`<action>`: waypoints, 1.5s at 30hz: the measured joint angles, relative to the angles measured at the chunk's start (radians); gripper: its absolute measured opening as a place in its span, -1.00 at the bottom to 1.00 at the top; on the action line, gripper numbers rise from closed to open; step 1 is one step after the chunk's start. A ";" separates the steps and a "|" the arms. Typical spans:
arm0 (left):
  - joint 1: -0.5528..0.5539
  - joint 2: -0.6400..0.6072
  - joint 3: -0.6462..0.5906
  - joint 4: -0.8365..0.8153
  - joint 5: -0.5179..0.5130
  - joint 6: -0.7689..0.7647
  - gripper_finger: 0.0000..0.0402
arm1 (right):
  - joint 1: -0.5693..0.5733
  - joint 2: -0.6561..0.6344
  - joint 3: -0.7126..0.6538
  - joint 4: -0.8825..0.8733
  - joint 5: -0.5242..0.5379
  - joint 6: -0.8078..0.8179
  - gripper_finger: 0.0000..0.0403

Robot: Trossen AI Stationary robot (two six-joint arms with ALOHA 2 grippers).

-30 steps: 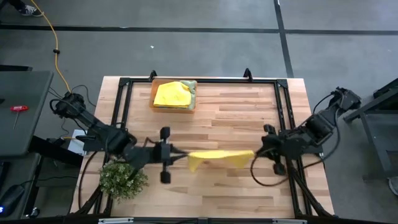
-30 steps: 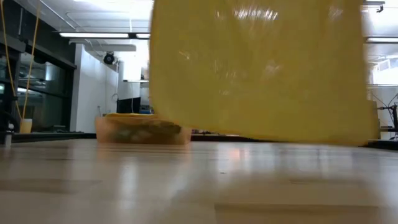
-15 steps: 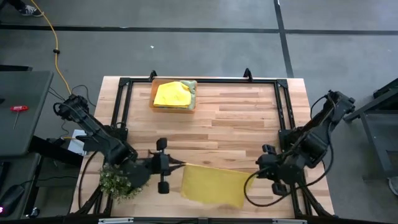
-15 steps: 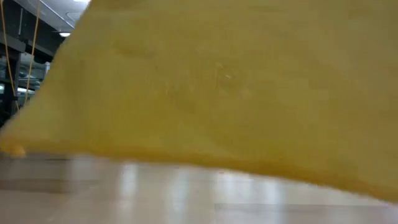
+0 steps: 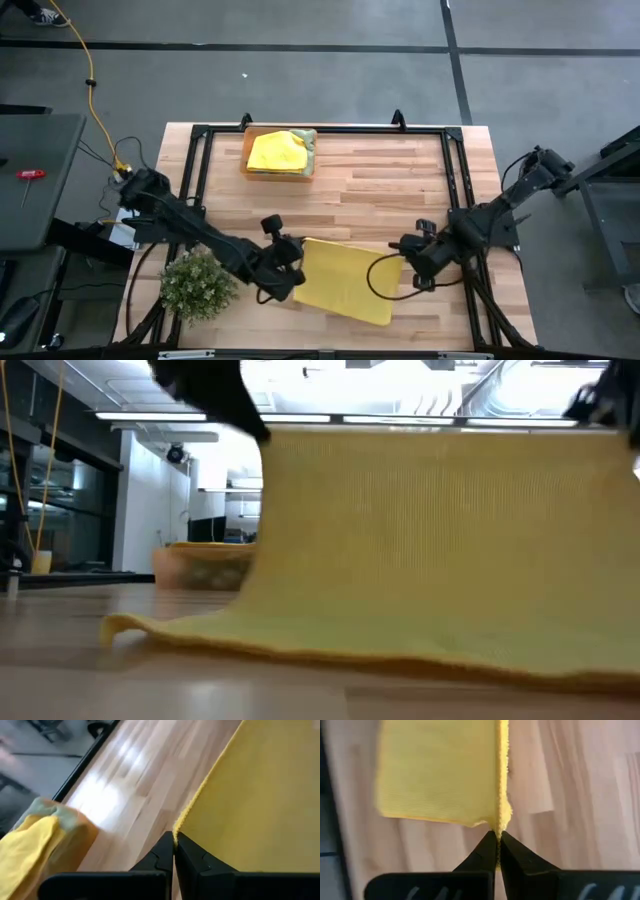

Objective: Fold microfiber towels
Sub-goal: Fold the yellow microfiber cloth

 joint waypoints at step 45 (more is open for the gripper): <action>0.350 0.254 -0.002 0.163 0.010 0.217 -1.00 | -0.325 -0.008 -0.366 0.181 0.300 -0.152 -0.18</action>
